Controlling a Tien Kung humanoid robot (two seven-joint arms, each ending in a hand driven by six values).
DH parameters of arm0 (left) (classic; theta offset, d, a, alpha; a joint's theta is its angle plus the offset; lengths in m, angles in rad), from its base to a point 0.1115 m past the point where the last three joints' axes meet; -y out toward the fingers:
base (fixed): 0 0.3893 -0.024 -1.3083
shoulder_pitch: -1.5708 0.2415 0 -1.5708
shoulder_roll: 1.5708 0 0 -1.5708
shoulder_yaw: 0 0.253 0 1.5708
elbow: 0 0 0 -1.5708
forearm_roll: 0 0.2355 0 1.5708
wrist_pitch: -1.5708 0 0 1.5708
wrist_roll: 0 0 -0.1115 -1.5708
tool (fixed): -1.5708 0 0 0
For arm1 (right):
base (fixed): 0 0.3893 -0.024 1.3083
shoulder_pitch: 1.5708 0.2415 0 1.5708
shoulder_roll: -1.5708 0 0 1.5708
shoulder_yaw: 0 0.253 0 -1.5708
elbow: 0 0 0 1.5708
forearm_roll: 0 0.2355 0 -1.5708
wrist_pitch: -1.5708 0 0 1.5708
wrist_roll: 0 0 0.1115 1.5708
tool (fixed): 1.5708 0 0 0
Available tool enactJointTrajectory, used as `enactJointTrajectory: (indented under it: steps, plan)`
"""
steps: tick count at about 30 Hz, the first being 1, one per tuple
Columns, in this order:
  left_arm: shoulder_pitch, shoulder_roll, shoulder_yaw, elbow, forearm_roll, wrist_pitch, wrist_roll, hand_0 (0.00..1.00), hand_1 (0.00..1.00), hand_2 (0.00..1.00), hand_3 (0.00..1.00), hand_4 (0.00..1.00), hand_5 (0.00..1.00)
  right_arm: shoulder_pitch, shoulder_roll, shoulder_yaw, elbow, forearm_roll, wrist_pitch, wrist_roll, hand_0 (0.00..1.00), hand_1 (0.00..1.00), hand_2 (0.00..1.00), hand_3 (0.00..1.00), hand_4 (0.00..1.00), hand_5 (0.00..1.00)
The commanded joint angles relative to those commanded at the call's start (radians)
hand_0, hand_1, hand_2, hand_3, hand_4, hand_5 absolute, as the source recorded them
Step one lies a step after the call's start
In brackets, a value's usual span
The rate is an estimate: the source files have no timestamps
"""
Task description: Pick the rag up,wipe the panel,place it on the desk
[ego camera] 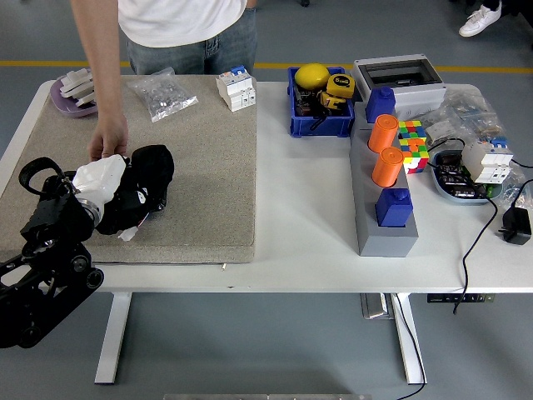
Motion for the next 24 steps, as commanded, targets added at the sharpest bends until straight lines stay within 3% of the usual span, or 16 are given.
enactJointTrajectory:
  steps: [24]
  plan:
    - [0.079,0.064,-0.166,0.107,0.030,0.004,0.000,0.211,0.204,0.537,0.555,0.546,0.090,-0.003,-0.003,0.020,0.005,-0.020,0.001,0.000,0.674,0.682,0.702,0.640,0.998,0.457]
